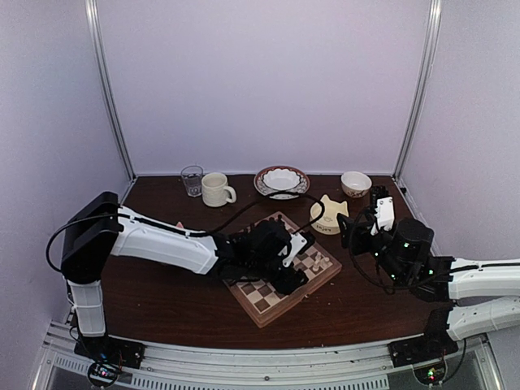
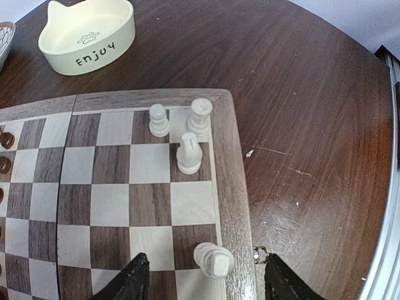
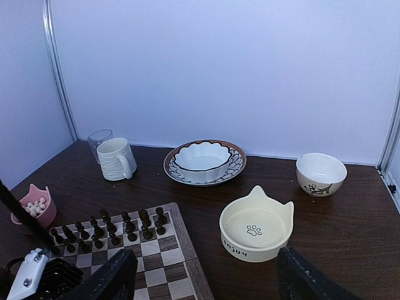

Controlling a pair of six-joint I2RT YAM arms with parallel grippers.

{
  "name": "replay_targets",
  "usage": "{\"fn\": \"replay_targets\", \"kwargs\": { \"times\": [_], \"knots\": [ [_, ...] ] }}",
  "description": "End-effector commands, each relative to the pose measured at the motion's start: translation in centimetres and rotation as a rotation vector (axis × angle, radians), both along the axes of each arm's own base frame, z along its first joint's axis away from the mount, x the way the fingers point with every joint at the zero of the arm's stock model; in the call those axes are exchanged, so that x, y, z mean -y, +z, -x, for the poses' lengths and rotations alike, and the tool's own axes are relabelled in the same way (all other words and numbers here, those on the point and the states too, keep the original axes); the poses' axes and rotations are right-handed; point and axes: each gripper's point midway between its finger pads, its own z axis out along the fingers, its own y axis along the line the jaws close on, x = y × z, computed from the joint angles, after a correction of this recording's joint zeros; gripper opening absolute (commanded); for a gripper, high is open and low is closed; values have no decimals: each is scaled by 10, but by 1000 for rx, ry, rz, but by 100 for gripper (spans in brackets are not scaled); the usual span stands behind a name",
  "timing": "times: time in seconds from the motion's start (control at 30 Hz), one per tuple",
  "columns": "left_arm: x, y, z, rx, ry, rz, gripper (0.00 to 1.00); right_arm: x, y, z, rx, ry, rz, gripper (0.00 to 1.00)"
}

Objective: Set up the chess pieces on the board
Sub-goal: Place the king at e1, then pick up the chess pile from the storage box.

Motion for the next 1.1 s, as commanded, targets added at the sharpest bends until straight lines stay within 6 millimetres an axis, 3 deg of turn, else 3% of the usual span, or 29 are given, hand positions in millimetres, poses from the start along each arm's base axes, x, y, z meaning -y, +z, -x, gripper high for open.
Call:
{"fn": "replay_targets", "kwargs": {
  "times": [0.0,0.1,0.2,0.27,0.3,0.33,0.57,0.63,0.87,1.07],
  "knots": [
    [-14,54,1,55,29,72,66,2,1,-1,6,-1,-1,80],
    [-41,78,-1,87,94,82,66,1,1,-1,3,3,1,80],
    [-75,84,-10,112,187,25,65,-1,0,-1,-5,9,4,80],
    [-105,82,-22,128,278,-27,64,-1,0,-3,-24,-1,4,85],
    [-120,81,-29,127,324,-40,64,1,0,-4,-38,-21,-5,95],
    [-136,79,-37,112,368,-47,64,3,2,-6,-52,-36,-23,99],
    [-262,51,-89,-32,740,-29,62,-4,9,6,-45,54,-81,100],
    [-290,41,-98,-42,821,-54,61,-4,11,9,-32,74,-96,100],
    [-345,13,-119,-123,949,-134,41,-3,9,5,-66,48,-44,100],
    [-364,-5,-130,-153,999,-198,34,-4,7,5,-64,50,-46,99]
  ]
}}
